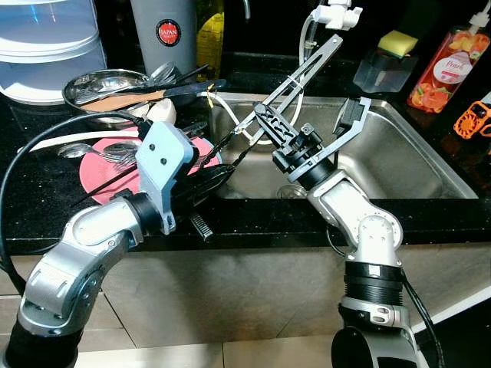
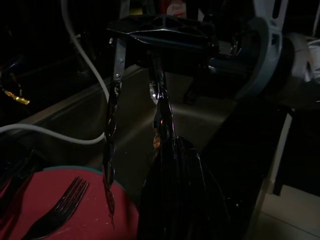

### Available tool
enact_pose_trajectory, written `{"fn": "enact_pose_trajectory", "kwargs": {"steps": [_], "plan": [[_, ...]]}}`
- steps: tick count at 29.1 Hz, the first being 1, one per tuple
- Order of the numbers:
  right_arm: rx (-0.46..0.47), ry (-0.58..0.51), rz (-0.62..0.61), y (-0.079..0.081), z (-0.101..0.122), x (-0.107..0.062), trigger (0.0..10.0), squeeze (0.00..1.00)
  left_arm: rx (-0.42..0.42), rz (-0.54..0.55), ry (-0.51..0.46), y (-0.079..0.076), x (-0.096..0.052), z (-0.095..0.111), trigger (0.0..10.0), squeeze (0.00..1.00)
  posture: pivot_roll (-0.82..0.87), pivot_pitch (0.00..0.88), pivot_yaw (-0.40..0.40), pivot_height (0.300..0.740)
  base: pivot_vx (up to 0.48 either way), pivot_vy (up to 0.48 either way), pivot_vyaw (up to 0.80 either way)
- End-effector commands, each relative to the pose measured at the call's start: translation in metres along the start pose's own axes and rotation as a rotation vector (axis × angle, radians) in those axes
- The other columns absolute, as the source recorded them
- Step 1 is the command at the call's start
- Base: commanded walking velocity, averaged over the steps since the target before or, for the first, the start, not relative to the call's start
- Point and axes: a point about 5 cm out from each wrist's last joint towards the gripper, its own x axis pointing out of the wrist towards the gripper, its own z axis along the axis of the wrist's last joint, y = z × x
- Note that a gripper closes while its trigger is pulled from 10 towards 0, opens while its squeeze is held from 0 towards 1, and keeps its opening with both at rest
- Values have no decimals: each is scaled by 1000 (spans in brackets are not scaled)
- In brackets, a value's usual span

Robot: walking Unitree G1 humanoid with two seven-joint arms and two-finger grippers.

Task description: Kitchen organization

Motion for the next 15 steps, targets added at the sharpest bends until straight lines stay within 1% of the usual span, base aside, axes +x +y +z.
{"fn": "enact_pose_trajectory", "kwargs": {"steps": [1, 2, 3, 7, 8, 11, 15], "plan": [[-57, -10, -97, -11, 4, -4, 10000, 0, 27, 7, -51, 0, 2, 8, 10000, 0, 280, 0, -100, 740, 0, 0, 0], [-62, -21, -126, -14, 5, -4, 10000, 0, 9, 35, -62, 3, 4, 9, 10000, 1000, 280, 0, -100, 740, 0, 0, 0], [-62, -21, -126, -14, 5, -4, 10000, 0, 9, 35, -62, 3, 4, 9, 10000, 1000, 280, 0, -100, 740, 0, 0, 0], [-57, -78, -225, -26, 12, -3, 10000, 0, -16, 111, -117, 12, 5, 16, 10000, 1000, 281, 0, -99, 740, 0, 0, 0], [-54, -90, -237, -27, 13, -3, 10000, 0, -32, 126, -133, 14, 4, 18, 10000, 0, 281, 0, -99, 740, 0, 0, 0], [-72, -136, -286, -32, 22, -2, 10000, 0, -56, 149, -176, 17, -2, 24, 10000, 0, 288, 0, -97, 740, 0, 0, 0], [-99, -175, -325, -36, 30, 0, 10000, 0, -54, 157, -179, 18, -3, 24, 10000, 0, 291, 0, -99, 740, 0, 0, 0]]}}
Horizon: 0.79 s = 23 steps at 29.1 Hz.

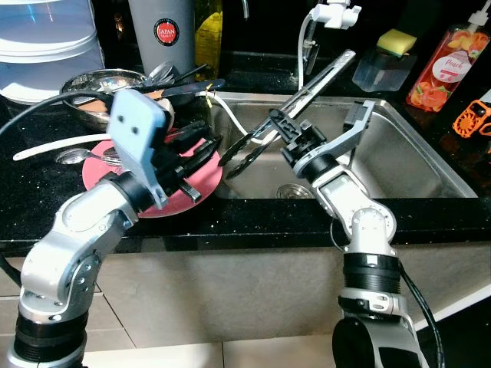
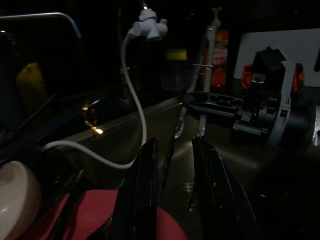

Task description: Kitchen organization

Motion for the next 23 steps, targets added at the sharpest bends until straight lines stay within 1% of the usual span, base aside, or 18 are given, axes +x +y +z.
{"fn": "enact_pose_trajectory", "kwargs": {"steps": [1, 2, 4, 7, 8, 9, 10, 11, 12, 13, 14, 15, 16, 17, 18, 21, 22, 23], "plan": [[-78, -50, -53, -3, 12, 3, 10000, 0, -8, -14, -21, -4, 1, 3, 10000, 0, 293, 0, -98, 740, 0, 0, 0], [-236, -57, -102, -3, 18, 10, 10000, 0, -5, -11, -24, -5, 1, 3, 10000, 0, 293, 0, -98, 740, 0, 0, 0], [-468, -56, -150, -1, 26, 19, 10000, 0, -4, -7, -32, -5, 1, 5, 10000, 0, 298, 0, -102, 740, 0, 0, 0], [-673, -21, -203, -3, 31, 30, 10000, 0, -6, 5, -45, -5, 2, 7, 10000, 0, 299, 0, -107, 740, 0, 0, 0], [-673, -21, -203, -3, 31, 30, 10000, 0, -6, 5, -45, -5, 2, 7, 10000, 0, 299, 0, -107, 740, 0, 0, 0], [-708, 13, -227, -6, 32, 34, 10000, 0, -7, 12, -52, -4, 2, 9, 10000, 0, 299, 0, -107, 740, 0, 0, 0], [-708, 13, -227, -6, 32, 34, 10000, 0, -7, 12, -52, -4, 2, 9, 10000, 0, 299, 0, -107, 740, 0, 0, 0], [-762, 133, -267, -16, 25, 42, 10000, 0, -12, 19, -61, -3, 2, 11, 10000, 0, 299, 0, -107, 740, 0, 0, 0], [-762, 133, -267, -16, 25, 42, 10000, 0, -12, 19, -61, -3, 2, 11, 10000, 0, 299, 0, -107, 740, 0, 0, 0], [-799, 193, -287, -24, 19, 46, 10000, 0, -13, 23, -61, -3, 2, 11, 10000, 0, 299, 0, -107, 740, 0, 0, 0], [-799, 193, -287, -24, 19, 46, 10000, 0, -13, 23, -61, -3, 2, 11, 10000, 0, 299, 0, -107, 740, 0, 0, 0], [-820, 236, -285, -28, 12, 48, 10000, 0, -14, 27, -60, -3, 2, 11, 10000, 0, 302, 0, -110, 740, 0, 0, 0], [-820, 236, -285, -28, 12, 48, 10000, 0, -14, 27, -60, -3, 2, 11, 10000, 0, 302, 0, -110, 740, 0, 0, 0], [-809, 278, -281, -31, 6, 49, 10000, 0, -15, 30, -58, -3, 2, 11, 10000, 0, 300, 0, -111, 740, 0, 0, 0], [-809, 278, -281, -31, 6, 49, 10000, 0, -15, 30, -58, -3, 2, 11, 10000, 0, 300, 0, -111, 740, 0, 0, 0], [-773, 409, -295, -45, -14, 46, 10000, 0, -22, 37, -53, -5, 0, 10, 10000, 0, 309, 0, -119, 740, 0, 0, 0], [-755, 480, -302, -54, -25, 41, 10000, 0, -27, 44, -48, -8, -3, 11, 10000, 0, 321, 14, -126, 740, 0, 0, 0], [-755, 480, -302, -54, -25, 41, 10000, 0, -27, 44, -48, -8, -3, 11, 10000, 0, 321, 14, -126, 740, 0, 0, 0]]}}
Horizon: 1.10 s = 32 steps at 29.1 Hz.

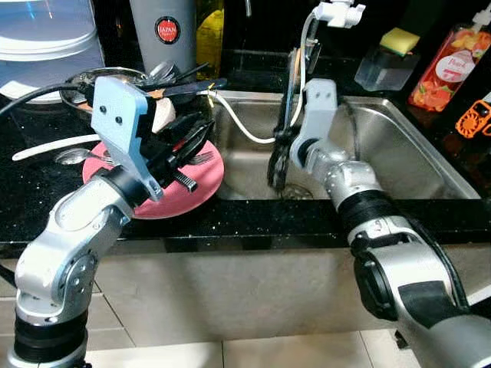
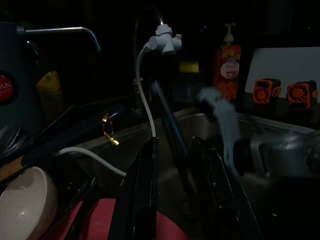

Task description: Kitchen organization

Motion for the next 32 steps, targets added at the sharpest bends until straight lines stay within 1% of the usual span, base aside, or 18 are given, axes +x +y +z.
{"fn": "enact_pose_trajectory", "kwargs": {"steps": [1, 3, 4, 6, 10, 12, 13, 14, 15, 22, 23, 27, 29, 30, 31, 32], "plan": [[11, 86, 21, -1, -16, 1, 10000, 0, -25, -2, -1, -7, -3, 1, 10000, 0, 332, 37, -132, 740, 0, 0, 0], [23, 103, 31, -1, -19, 1, 10000, 0, -27, 2, 0, -7, -5, 1, 10000, 0, 332, 37, -132, 740, 0, 0, 0], [35, 128, 41, 0, -25, 2, 10000, 0, -30, 11, 7, -8, -7, 1, 10000, 0, 342, 59, -137, 740, 0, 0, 0], [40, 146, 48, 1, -28, 2, 10000, 0, -32, 17, 12, -9, -9, 1, 10000, 0, 344, 64, -138, 740, 0, 0, 0], [101, 163, 82, 9, -30, 5, 10000, 0, -37, 40, 25, -11, -14, 2, 10000, 0, 363, 97, -153, 740, 0, 0, 0], [112, 167, 77, 12, -31, 6, 10000, 39, -40, 51, 29, -12, -15, 2, 10000, 0, 367, 98, -155, 740, 0, 0, 0], [124, 171, 76, 13, -33, 7, 10000, 204, -39, 56, 30, -12, -15, 2, 10000, 0, 374, 98, -161, 740, 0, 0, 0], [124, 172, 70, 13, -34, 7, 10000, 706, -39, 60, 30, -13, -16, 2, 10000, 0, 374, 98, -161, 740, 0, 0, 0], [120, 169, 61, 13, -34, 7, 10000, 1000, -38, 66, 30, -13, -16, 2, 10000, 0, 378, 97, -163, 740, 0, 0, 0], [143, 149, 74, 14, -33, 8, 10000, 1000, -36, 89, 29, -11, -18, 4, 10000, 0, 383, 87, -168, 740, 0, 0, 0], [148, 127, 82, 14, -28, 8, 10000, 0, -37, 91, 29, -11, -18, 4, 10000, 0, 380, 81, -166, 740, 0, 0, 0], [162, 96, 77, 11, -22, 7, 10000, 0, -38, 92, 27, -9, -17, 5, 10000, 0, 372, 71, -162, 740, 0, 0, 0], [186, 42, 49, 3, -11, 6, 10000, 0, -34, 92, 21, -8, -15, 6, 10000, 0, 369, 66, -160, 740, 0, 0, 0], [186, 42, 49, 3, -11, 6, 10000, 0, -34, 92, 21, -8, -15, 6, 10000, 0, 369, 66, -160, 740, 0, 0, 0], [198, -42, 33, -6, 5, 3, 10000, 0, -25, 97, 15, -7, -14, 8, 10000, 0, 367, 61, -156, 740, 0, 0, 0], [198, -67, 31, -8, 10, 2, 10000, 0, -20, 100, 14, -6, -13, 9, 10000, 0, 367, 61, -156, 740, 0, 0, 0]]}}
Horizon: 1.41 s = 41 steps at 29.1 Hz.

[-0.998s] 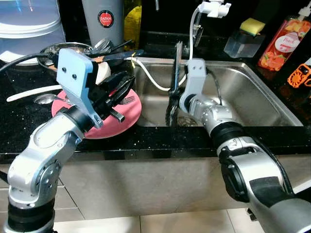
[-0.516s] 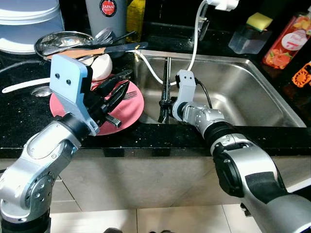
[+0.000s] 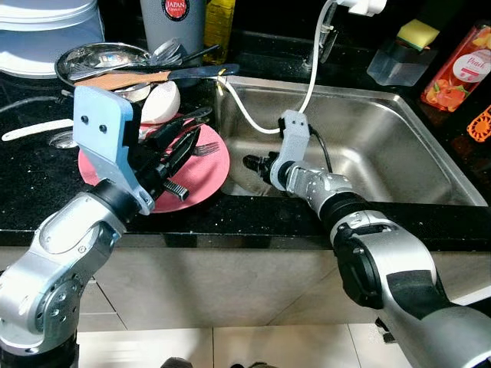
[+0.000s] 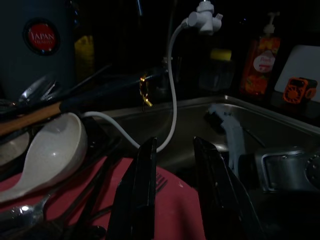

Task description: Kitchen organization

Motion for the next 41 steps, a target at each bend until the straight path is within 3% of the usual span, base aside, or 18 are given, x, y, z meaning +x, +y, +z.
{"fn": "enact_pose_trajectory", "kwargs": {"steps": [1, 3, 5, 8, 14, 20, 24, 35, 36, 39, 40, 41], "plan": [[10, -76, -13, -6, 17, -4, 10000, 0, -3, -5, -10, -1, 1, 2, 10000, 0, 367, 61, -156, 740, 0, 0, 0], [21, -184, -5, -10, 37, -9, 10000, 0, 31, 25, 19, 4, 0, 4, 10000, 0, 365, 56, -152, 740, 0, 0, 0], [28, -301, 24, -13, 58, -17, 10000, 0, 76, 111, 135, 17, -4, -3, 10000, 0, 364, 51, -141, 740, 0, 0, 0], [57, -403, 59, -13, 75, -29, 10000, 0, 78, 159, 220, 28, -13, -7, 10000, 0, 355, 44, -124, 740, 0, 0, 0], [64, -443, 69, -12, 79, -38, 10000, 0, 45, 167, 341, 33, -25, -14, 10000, 0, 358, 42, -102, 740, 0, 0, 0], [77, -469, 44, -18, 80, -43, 10000, 0, -20, 178, 403, 35, -33, -19, 10000, 0, 366, 41, -92, 740, 0, 0, 0], [84, -471, 41, -18, 78, -47, 10000, 0, 7, 236, 462, 43, -37, -21, 10000, 0, 366, 41, -92, 740, 0, 0, 0], [92, -463, 28, -19, 74, -48, 10000, 0, 59, 255, 465, 53, -36, -11, 10000, 0, 369, 34, -84, 740, 0, 0, 0], [93, -462, 26, -19, 73, -48, 10000, 0, 60, 246, 458, 52, -35, -10, 10000, 1000, 369, 33, -85, 740, 0, 0, 0], [88, -461, 26, -18, 73, -49, 10000, 0, 66, 237, 438, 50, -32, -6, 10000, 1000, 369, 33, -85, 740, 0, 0, 0], [88, -460, 26, -17, 72, -49, 10000, 0, 71, 232, 426, 50, -31, -4, 10000, 565, 366, 28, -84, 740, 0, 0, 0], [88, -459, 27, -17, 72, -49, 10000, 0, 75, 229, 418, 50, -30, -2, 10000, 0, 366, 28, -84, 740, 0, 0, 0]]}}
